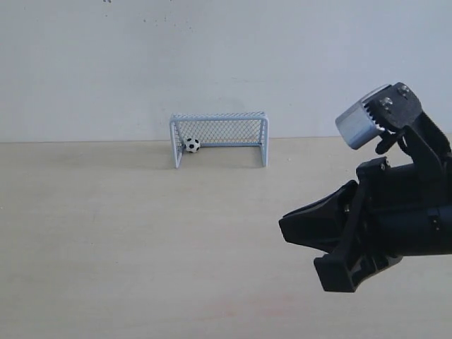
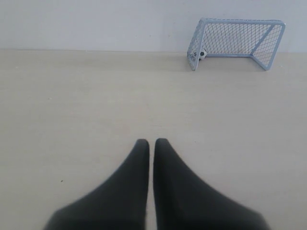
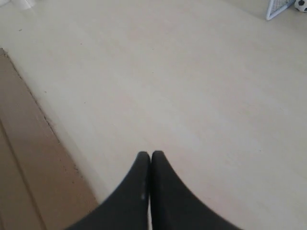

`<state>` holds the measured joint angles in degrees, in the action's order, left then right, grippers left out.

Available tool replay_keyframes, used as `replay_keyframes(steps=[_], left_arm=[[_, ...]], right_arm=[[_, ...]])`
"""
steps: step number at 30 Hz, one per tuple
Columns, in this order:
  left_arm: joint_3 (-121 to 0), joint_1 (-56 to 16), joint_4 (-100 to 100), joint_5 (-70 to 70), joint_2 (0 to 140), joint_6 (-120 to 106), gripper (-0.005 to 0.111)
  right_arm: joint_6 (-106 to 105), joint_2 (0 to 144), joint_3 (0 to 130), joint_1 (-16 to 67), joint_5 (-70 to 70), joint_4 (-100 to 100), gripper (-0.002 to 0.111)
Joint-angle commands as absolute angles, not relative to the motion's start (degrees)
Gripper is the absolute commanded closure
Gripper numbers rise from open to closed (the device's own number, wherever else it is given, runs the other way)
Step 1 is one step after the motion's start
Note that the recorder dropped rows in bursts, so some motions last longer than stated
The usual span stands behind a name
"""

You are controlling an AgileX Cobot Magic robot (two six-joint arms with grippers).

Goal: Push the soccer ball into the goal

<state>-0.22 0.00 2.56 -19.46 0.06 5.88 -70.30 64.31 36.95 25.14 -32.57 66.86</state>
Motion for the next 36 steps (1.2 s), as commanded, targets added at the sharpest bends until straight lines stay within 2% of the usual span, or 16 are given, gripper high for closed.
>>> replay_keyframes(steps=[1, 10, 16, 22, 29, 36], left_arm=[[0.00, 0.00, 2.61, -19.37, 0.00, 5.89, 0.102], [0.00, 0.00, 2.61, -19.37, 0.00, 5.89, 0.102], [0.00, 0.00, 2.61, -19.37, 0.00, 5.89, 0.102], [0.00, 0.00, 2.61, -19.37, 0.00, 5.89, 0.102], [0.00, 0.00, 2.61, -19.37, 0.00, 5.89, 0.102], [0.00, 0.00, 2.61, -19.37, 0.00, 5.89, 0.102]], right_arm=[[-70.34, 63.96, 36.70, 25.18, -32.37, 67.00, 0.109], [-69.93, 62.72, 36.70, 25.18, -31.81, 67.06, 0.109], [-69.01, 55.37, 35.71, 25.18, -31.82, 67.17, 0.109], [-69.12, 42.43, 24.33, 24.79, -24.50, 67.39, 0.109], [-69.12, 22.68, 8.62, 18.99, -15.95, 69.87, 0.109], [-65.83, 3.94, 0.00, 14.96, -4.19, 76.78, 0.109]])
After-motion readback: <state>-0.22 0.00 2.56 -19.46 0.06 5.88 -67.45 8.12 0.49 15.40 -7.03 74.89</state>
